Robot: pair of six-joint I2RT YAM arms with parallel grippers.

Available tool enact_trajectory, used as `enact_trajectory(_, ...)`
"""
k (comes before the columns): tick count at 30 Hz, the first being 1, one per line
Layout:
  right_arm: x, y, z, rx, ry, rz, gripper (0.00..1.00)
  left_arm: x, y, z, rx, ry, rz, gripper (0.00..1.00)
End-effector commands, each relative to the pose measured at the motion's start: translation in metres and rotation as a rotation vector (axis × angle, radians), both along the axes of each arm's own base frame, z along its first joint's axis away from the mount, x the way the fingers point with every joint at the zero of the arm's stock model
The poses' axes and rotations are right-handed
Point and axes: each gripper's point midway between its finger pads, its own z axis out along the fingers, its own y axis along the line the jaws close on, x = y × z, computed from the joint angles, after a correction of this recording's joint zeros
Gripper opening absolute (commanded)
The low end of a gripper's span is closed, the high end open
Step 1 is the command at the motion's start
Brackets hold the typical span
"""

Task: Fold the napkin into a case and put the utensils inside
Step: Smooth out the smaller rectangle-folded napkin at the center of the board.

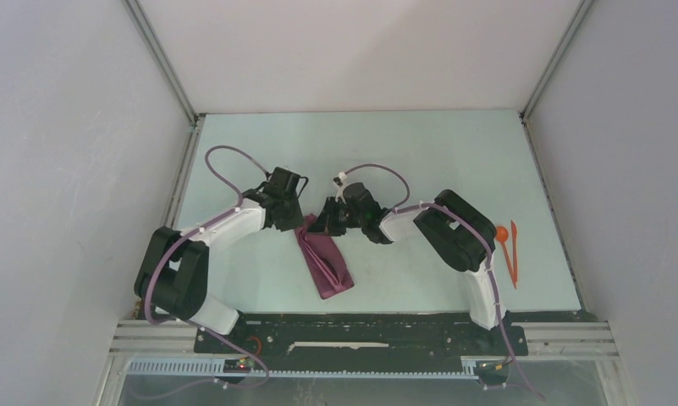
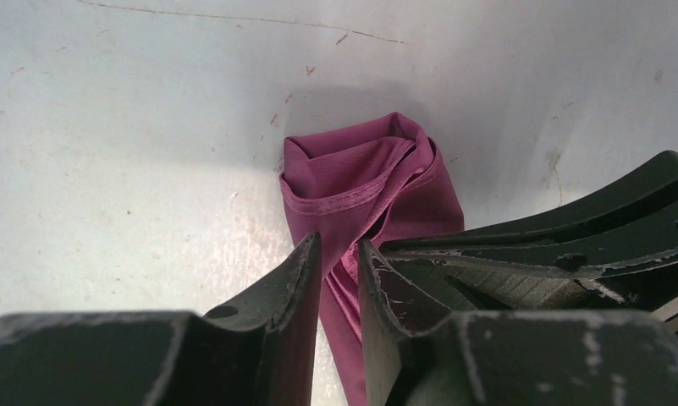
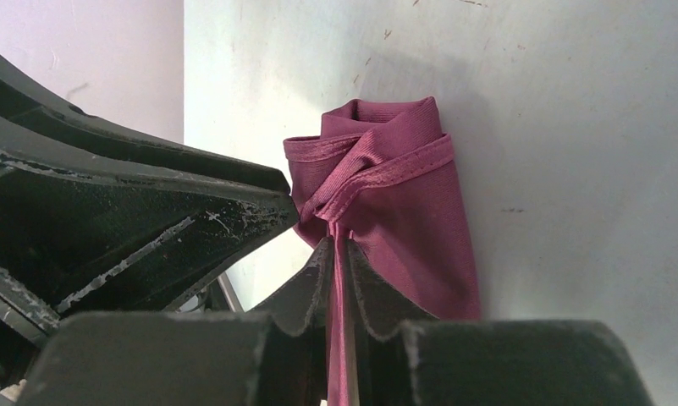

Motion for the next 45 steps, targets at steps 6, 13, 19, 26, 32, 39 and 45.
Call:
enact_trajectory(6,0.004,0.009,0.002,0.022,-0.017,0.012,0.15,0.011,-0.002,0.007,0.047,-0.030,-0.018,0.26)
enact_trajectory(13,0.007,0.010,0.001,0.014,-0.029,0.014,0.15,0.012,-0.001,0.004,0.061,-0.017,-0.025,0.24)
enact_trajectory(19,0.009,0.011,0.005,0.017,-0.058,0.026,0.15,0.013,0.000,0.004,0.069,-0.017,-0.022,0.13)
enact_trajectory(26,0.016,0.013,0.011,0.028,-0.094,0.046,0.15,0.012,0.001,0.005,0.073,-0.014,-0.027,0.00)
enact_trajectory(32,0.015,0.023,0.003,0.026,-0.082,0.071,0.15,0.011,-0.006,0.010,0.036,-0.022,-0.045,0.00)
enact_trajectory(39,0.013,0.029,-0.015,0.002,-0.057,0.047,0.15,0.010,-0.009,0.013,0.014,-0.027,-0.045,0.00)
enact_trajectory(45,0.034,0.044,0.011,0.055,-0.140,-0.009,0.15,-0.002,-0.024,0.009,-0.083,0.022,-0.046,0.00)
